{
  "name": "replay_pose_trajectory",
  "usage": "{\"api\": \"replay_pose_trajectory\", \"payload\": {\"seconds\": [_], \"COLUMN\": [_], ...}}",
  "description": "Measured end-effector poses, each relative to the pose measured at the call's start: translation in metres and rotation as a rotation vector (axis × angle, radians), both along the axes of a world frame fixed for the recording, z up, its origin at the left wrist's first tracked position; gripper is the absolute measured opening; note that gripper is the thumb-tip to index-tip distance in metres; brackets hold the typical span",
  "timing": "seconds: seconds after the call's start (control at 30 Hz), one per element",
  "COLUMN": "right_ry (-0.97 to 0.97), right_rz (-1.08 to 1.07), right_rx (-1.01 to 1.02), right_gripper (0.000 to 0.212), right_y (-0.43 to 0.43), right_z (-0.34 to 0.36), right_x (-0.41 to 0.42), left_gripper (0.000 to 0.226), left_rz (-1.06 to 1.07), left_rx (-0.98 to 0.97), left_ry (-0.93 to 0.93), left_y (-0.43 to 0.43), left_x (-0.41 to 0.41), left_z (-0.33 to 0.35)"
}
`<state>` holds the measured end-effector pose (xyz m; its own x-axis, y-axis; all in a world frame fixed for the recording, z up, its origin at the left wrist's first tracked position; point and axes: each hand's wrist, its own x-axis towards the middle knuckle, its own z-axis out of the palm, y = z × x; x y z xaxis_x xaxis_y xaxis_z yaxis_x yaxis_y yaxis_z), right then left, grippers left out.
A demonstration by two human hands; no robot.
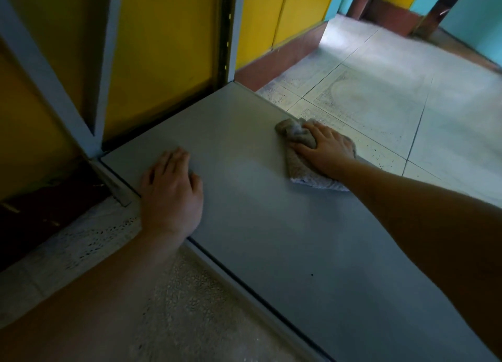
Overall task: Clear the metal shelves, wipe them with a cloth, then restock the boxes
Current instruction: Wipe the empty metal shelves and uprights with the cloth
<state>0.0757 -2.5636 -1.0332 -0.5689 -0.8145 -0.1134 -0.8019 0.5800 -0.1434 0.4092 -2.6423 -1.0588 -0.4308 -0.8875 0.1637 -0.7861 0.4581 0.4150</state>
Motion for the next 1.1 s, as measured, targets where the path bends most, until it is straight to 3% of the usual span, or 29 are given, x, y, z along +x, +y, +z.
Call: {"api": "replay_pose_trajectory", "payload": {"seconds": [0.13,0.4,0.47,0.6,0.73,0.9,1.1], "right_ry": [0.016,-0.028,-0.014,-0.004,0.004,0.023,0.000], "right_rz": [0.038,0.481,0.488,0.482,0.511,0.580,0.617], "right_rx": [-0.001,-0.033,-0.046,-0.061,-0.027,-0.018,-0.036], "right_gripper": [0.079,0.083,0.085,0.085,0.085,0.082,0.080], "right_y": [0.010,0.044,0.045,0.045,0.038,-0.001,-0.057], "right_z": [0.004,0.004,0.000,0.001,-0.003,-0.003,-0.003], "right_x": [0.032,0.210,0.234,0.231,0.226,0.227,0.227], "left_gripper": [0.047,0.048,0.046,0.046,0.042,0.044,0.040], "left_rz": [-0.011,-0.022,-0.016,-0.055,-0.025,-0.093,-0.065], "left_rx": [-0.017,0.020,0.042,0.059,0.167,-0.009,-0.028], "left_ry": [0.010,-0.047,-0.036,0.002,0.203,0.008,0.057], "left_y": [-0.002,-0.003,-0.005,-0.003,-0.030,-0.066,-0.071], "left_x": [-0.001,-0.001,0.001,0.002,0.021,0.039,0.039], "left_z": [-0.002,0.001,0.002,0.002,0.010,0.001,-0.009]}}
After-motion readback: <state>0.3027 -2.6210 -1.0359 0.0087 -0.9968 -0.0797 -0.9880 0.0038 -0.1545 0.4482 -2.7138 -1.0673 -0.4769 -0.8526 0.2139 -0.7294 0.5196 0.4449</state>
